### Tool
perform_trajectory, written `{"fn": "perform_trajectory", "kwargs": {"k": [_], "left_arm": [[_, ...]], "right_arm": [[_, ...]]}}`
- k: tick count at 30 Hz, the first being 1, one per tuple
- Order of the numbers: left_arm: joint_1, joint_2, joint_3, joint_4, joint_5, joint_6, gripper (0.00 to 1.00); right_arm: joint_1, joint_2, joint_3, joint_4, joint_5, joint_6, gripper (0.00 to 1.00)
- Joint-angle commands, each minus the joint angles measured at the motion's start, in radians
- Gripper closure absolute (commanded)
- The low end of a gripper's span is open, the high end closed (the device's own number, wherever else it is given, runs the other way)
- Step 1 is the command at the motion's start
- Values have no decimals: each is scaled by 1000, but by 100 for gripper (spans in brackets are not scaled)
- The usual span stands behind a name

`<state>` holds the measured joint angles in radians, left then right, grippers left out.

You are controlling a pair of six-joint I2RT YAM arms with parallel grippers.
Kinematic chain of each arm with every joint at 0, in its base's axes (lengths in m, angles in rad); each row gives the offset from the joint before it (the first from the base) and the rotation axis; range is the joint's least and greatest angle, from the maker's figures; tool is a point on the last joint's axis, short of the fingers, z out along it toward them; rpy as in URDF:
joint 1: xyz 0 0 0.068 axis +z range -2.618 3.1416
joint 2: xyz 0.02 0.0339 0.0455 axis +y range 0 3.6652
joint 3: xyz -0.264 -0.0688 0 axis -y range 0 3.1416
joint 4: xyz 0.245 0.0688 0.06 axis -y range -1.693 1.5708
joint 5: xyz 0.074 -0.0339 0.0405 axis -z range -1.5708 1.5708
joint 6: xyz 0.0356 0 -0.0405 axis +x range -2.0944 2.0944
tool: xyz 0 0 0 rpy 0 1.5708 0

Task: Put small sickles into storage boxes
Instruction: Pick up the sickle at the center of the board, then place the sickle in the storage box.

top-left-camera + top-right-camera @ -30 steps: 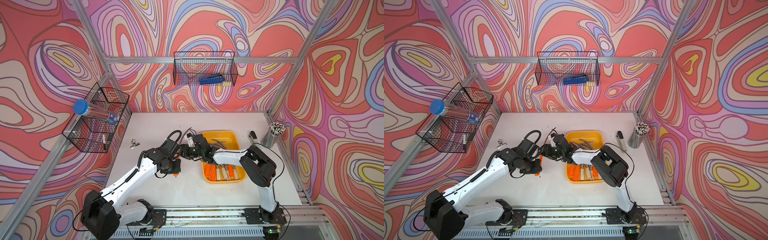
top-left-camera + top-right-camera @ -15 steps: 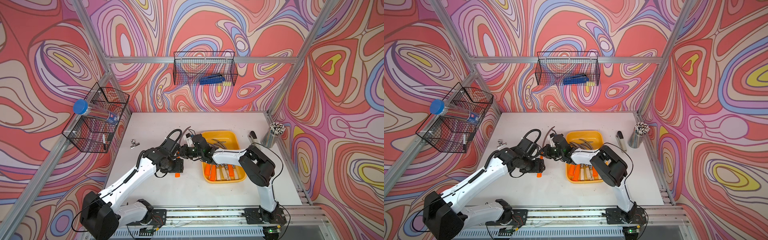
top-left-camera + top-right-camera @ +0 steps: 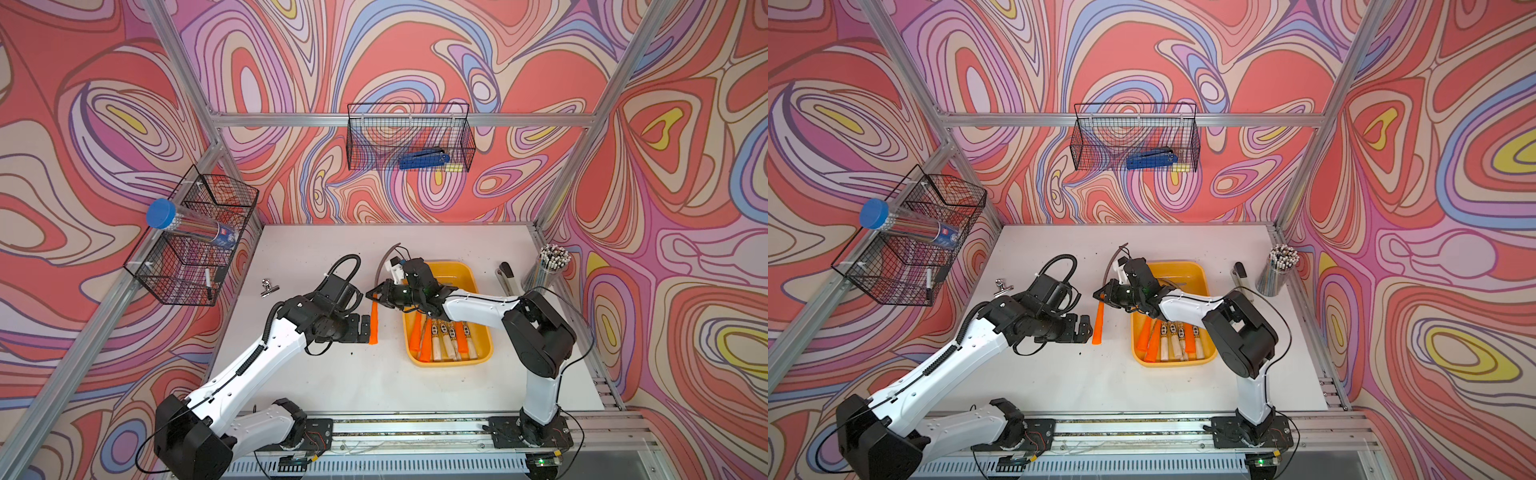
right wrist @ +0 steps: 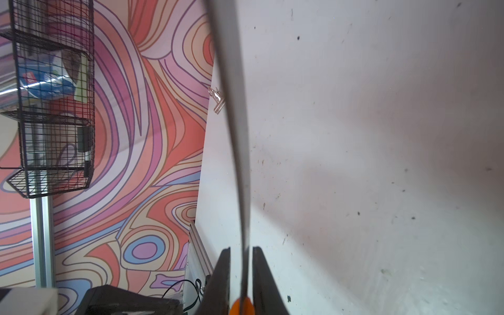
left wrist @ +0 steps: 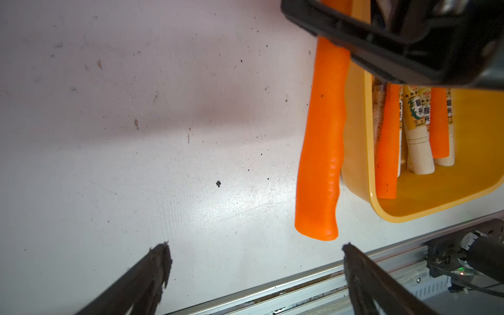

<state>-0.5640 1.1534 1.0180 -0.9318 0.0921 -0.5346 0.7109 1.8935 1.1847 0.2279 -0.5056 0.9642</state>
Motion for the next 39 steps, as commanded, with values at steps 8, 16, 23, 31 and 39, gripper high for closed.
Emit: {"fn": "perform_trajectory", "kwargs": {"k": [8, 16, 23, 31, 39], "left_arm": [[-2, 16, 30, 18, 11, 9, 0], [-3, 30, 8, 97, 90, 15, 0], [-4, 50, -39, 193, 161, -5, 0], [-17, 80, -73, 259, 192, -20, 0], [-24, 94, -96, 288, 207, -29, 0]], "right_arm": [[-77, -162, -46, -197, -75, -166, 100], [-137, -263, -114, -299, -74, -239, 100], [-205, -319, -203, -321, -77, -274, 100], [-256, -299, -275, -278, -81, -288, 100], [-270, -204, -313, -156, -87, -247, 100]]}}
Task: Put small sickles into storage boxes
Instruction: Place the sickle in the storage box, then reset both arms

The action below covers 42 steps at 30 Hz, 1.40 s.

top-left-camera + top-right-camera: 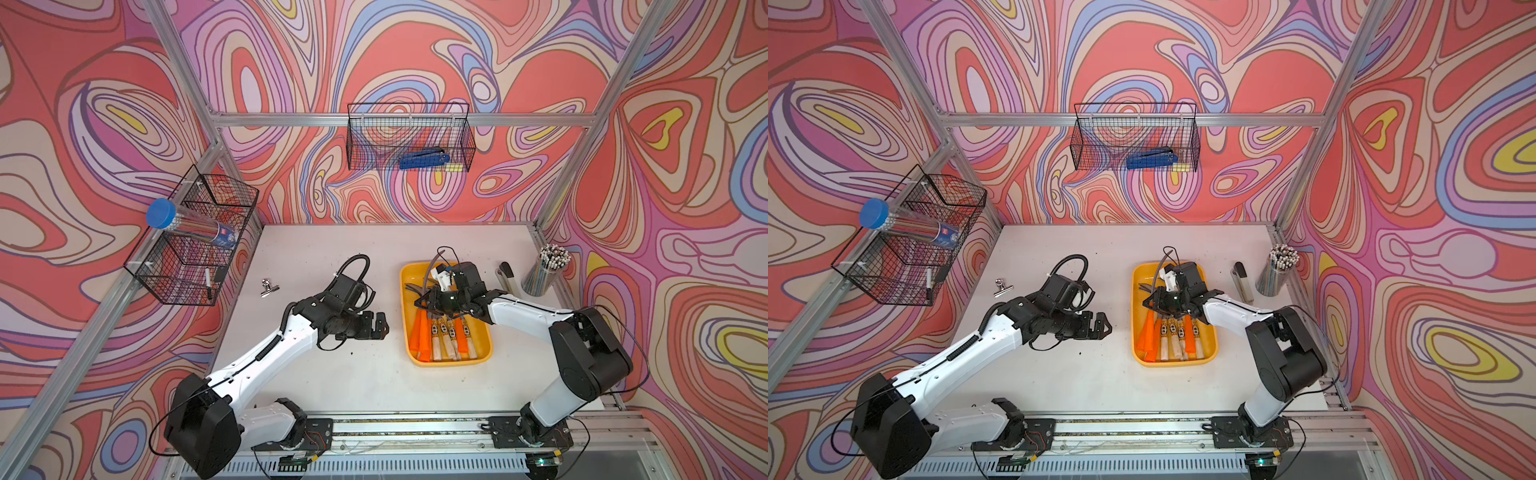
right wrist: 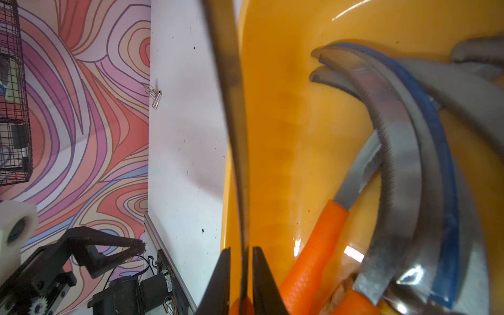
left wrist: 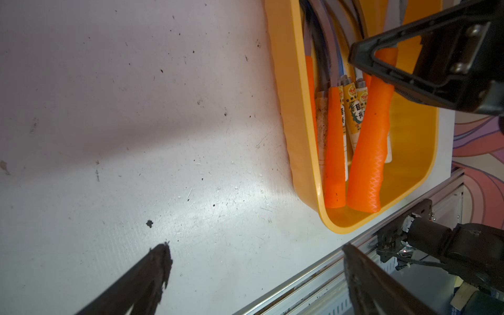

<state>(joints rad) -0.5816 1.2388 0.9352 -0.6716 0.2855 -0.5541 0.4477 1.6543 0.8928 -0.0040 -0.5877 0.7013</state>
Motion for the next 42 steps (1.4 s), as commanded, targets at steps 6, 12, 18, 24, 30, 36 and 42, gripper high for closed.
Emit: {"fn": "perform_trajectory", "kwargs": {"k": [6, 12, 18, 24, 30, 36, 42], "left_arm": [[-7, 0, -28, 29, 8, -12, 0], [-7, -8, -32, 14, -1, -3, 0], [-8, -16, 21, -63, -62, 42, 0], [-7, -3, 83, -120, -119, 78, 0], [-7, 10, 113, -144, -185, 114, 0], [-5, -13, 119, -137, -325, 128, 0], [-2, -119, 33, -15, -486, 111, 0]], "right_arm": [[-12, 142, -27, 201, -22, 84, 100], [-12, 155, -19, 181, 14, 76, 77], [-13, 29, -18, 4, 112, -27, 51], [-12, -84, 23, -187, 207, -118, 12], [-14, -148, 93, -349, 310, -211, 2], [-19, -173, 172, -465, 415, -279, 2], [-38, -254, 137, -406, 547, -349, 2]]}}
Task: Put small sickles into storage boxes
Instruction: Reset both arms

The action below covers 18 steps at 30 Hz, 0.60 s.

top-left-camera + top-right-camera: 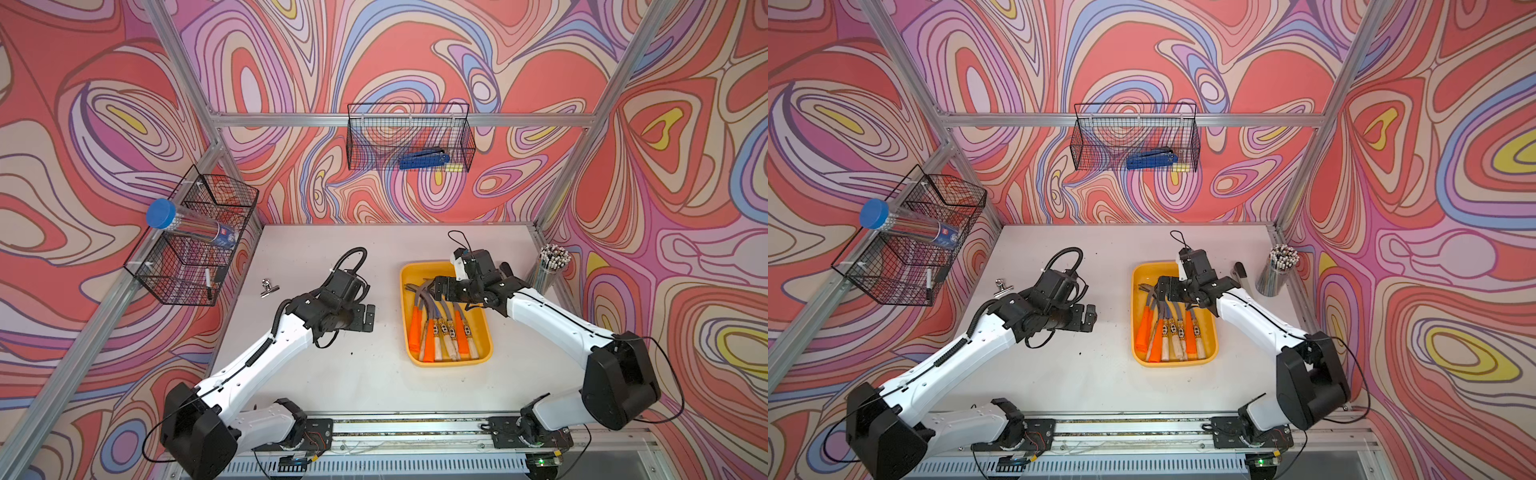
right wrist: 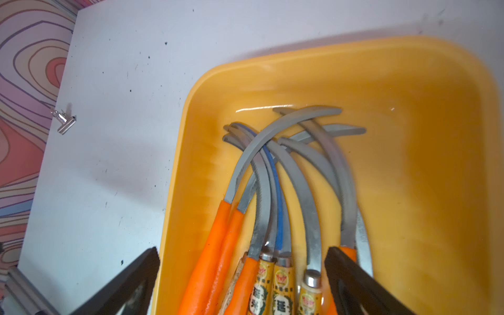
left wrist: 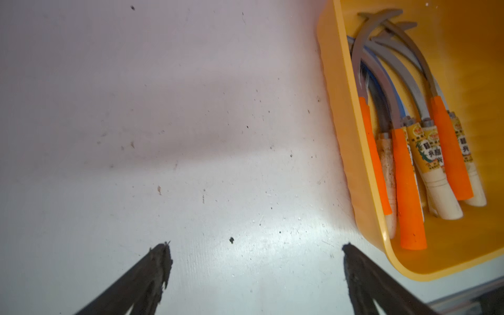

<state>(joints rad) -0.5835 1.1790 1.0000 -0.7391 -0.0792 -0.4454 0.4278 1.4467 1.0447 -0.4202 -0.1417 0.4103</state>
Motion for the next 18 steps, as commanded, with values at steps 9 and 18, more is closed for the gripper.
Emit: {"fn": "perform_trajectory", "kwargs": {"k": [9, 18], "left_arm": [[56, -194, -221, 335, -306, 58, 0], [262, -173, -278, 577, -327, 251, 0]], "right_arm": [[-136, -57, -87, 83, 300, -194, 2], [-220, -23, -280, 477, 514, -271, 2]]}}
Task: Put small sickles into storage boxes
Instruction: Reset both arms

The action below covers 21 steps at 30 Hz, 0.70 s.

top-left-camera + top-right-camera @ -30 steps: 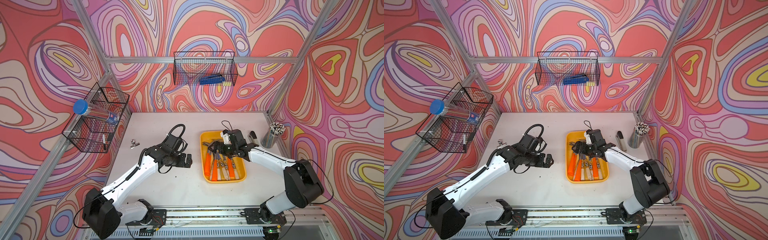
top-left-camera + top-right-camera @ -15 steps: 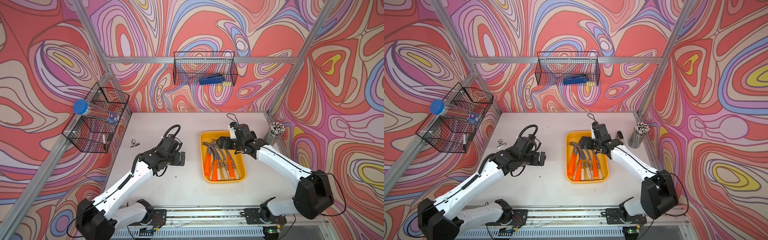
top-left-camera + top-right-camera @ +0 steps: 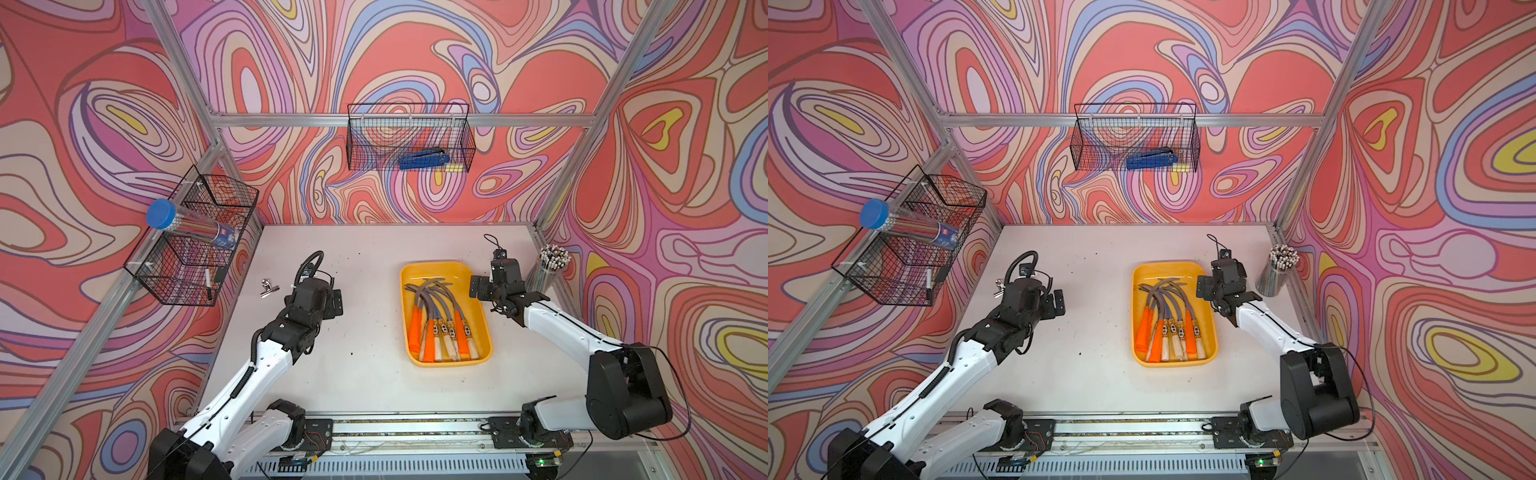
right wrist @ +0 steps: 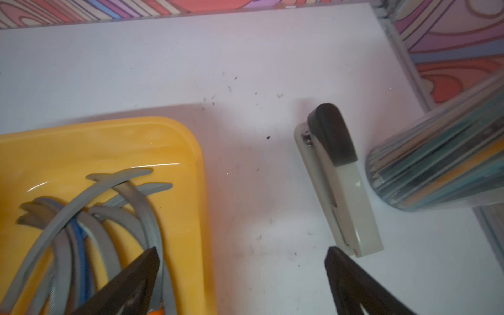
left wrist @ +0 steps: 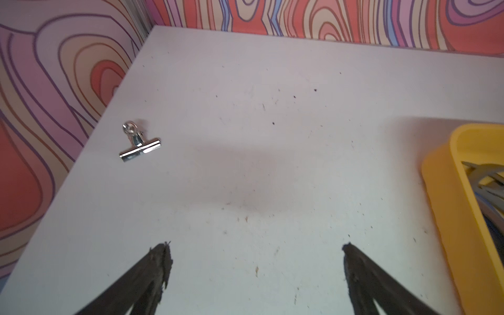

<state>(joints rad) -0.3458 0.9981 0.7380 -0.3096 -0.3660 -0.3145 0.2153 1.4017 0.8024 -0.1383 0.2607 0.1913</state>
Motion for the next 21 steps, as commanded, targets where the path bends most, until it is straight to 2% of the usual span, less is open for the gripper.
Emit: {"fn": "perform_trajectory", "kwargs": {"k": [1, 4, 5, 9, 13, 15, 18, 21], "left_arm": [[35, 15, -22, 194, -46, 176, 0], [80, 42, -43, 314, -50, 299, 0], [106, 53, -52, 345, -19, 315, 0], [223, 103, -90, 447, 176, 283, 0], [349, 214, -132, 587, 356, 253, 0], [363, 263, -175, 678, 382, 278, 0], [363, 307, -256, 810, 422, 267, 0], [356, 355, -335, 972, 391, 277, 0]], "right_arm": [[-9, 37, -54, 249, 128, -69, 1], [-19, 80, -85, 378, 143, -111, 1], [-22, 92, -98, 421, 142, -129, 1], [-42, 151, -140, 555, 143, -171, 2], [-68, 207, -163, 653, 121, -165, 2], [-79, 233, -175, 700, 91, -148, 2], [-90, 250, -141, 657, 78, -144, 2], [-108, 246, -182, 757, 95, -165, 2]]}}
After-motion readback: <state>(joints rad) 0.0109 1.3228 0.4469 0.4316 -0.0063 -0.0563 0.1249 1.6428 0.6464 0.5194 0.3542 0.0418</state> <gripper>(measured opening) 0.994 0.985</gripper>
